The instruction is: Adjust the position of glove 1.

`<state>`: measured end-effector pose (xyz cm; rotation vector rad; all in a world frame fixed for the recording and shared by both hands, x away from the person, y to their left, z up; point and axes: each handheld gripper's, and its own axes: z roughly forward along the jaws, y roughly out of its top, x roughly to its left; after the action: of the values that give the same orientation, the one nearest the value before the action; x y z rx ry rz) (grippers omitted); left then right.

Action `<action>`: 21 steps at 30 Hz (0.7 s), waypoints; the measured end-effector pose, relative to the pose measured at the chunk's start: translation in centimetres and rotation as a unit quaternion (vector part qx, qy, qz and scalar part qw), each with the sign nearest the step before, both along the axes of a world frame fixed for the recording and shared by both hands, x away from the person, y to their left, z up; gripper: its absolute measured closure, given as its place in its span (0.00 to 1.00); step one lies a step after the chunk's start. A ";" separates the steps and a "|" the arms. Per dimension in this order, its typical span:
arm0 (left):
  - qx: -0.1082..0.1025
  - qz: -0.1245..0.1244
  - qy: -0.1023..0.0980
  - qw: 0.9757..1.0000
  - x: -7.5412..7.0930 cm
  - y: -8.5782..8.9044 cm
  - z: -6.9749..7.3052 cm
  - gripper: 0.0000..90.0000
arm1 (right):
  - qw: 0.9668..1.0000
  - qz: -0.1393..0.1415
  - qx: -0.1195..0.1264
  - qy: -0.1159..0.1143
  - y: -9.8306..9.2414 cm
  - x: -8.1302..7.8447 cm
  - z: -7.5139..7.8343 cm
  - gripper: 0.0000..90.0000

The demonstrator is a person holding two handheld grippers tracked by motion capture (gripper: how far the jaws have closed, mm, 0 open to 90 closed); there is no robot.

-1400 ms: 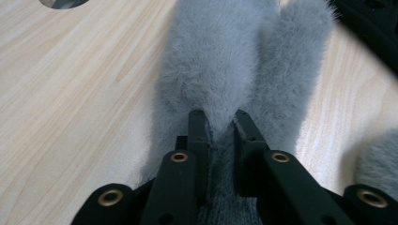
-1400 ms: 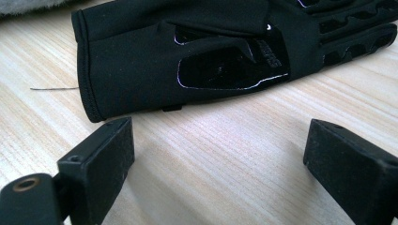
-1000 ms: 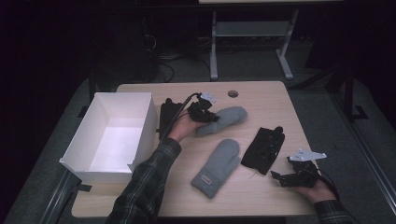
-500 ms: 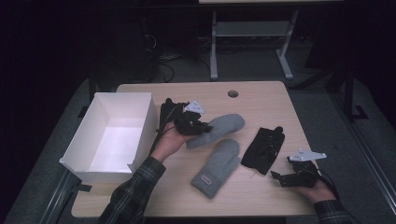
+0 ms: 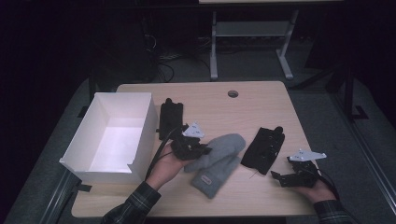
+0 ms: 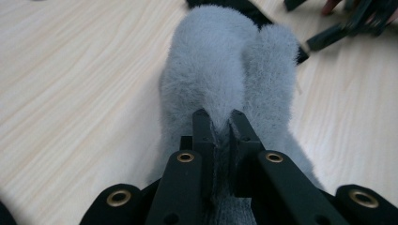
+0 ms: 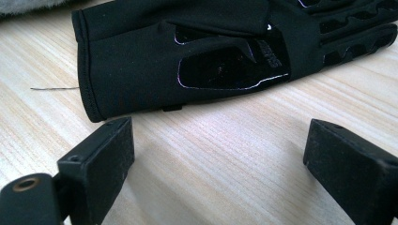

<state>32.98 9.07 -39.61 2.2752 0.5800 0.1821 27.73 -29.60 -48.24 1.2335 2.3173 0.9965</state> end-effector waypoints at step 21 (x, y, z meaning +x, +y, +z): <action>-0.037 0.011 -0.004 0.999 -0.2 3.4 -0.8 0.47 | 1.000 0.000 0.000 0.000 0.0 0.0 0.0 0.10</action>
<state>32.73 12.50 -40.44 2.1963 0.5984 0.1785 27.73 -29.59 -48.24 1.2337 2.3171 0.9962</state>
